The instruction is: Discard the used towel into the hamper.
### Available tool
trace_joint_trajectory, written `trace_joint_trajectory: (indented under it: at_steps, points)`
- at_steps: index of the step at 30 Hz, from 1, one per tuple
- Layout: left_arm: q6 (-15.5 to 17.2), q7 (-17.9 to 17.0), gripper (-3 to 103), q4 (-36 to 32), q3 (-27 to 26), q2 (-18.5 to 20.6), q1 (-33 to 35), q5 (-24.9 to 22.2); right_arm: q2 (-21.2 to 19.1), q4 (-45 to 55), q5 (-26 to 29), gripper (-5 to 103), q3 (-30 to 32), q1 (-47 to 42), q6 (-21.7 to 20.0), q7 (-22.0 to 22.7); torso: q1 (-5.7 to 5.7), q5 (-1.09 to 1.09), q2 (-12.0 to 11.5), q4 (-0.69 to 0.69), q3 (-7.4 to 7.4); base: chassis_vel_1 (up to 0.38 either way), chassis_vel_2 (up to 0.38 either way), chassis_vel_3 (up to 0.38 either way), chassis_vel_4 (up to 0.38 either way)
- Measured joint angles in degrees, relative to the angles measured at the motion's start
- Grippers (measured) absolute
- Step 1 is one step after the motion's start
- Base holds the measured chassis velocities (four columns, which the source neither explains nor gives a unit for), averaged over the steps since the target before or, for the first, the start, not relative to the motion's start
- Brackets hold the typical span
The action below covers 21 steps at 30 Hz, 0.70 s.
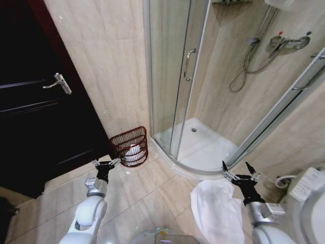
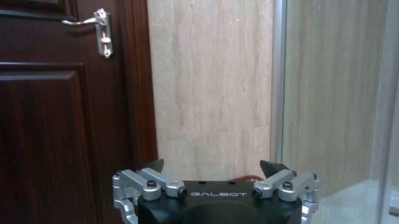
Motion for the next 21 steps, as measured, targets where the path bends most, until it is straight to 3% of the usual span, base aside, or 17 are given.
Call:
trace_joint_trajectory:
  at_steps: [9,21]
  points:
    - [-0.7,-0.1,100,0.4,0.0,-0.1,-0.2,0.5,-0.2,-0.5,-0.5,100,0.0,0.0,-0.1,-0.5,-0.02,0.0,0.0,0.01,-0.01,0.065,-0.157,-0.048,0.163]
    - [-1.3,-0.1,100,0.7,0.9,-0.3,-0.3,1.4,-0.1,-1.5,-0.5,100,0.0,-0.2,1.2,-0.5,0.01,0.0,0.0,0.0,0.0,-0.176,-0.188,0.174,0.196]
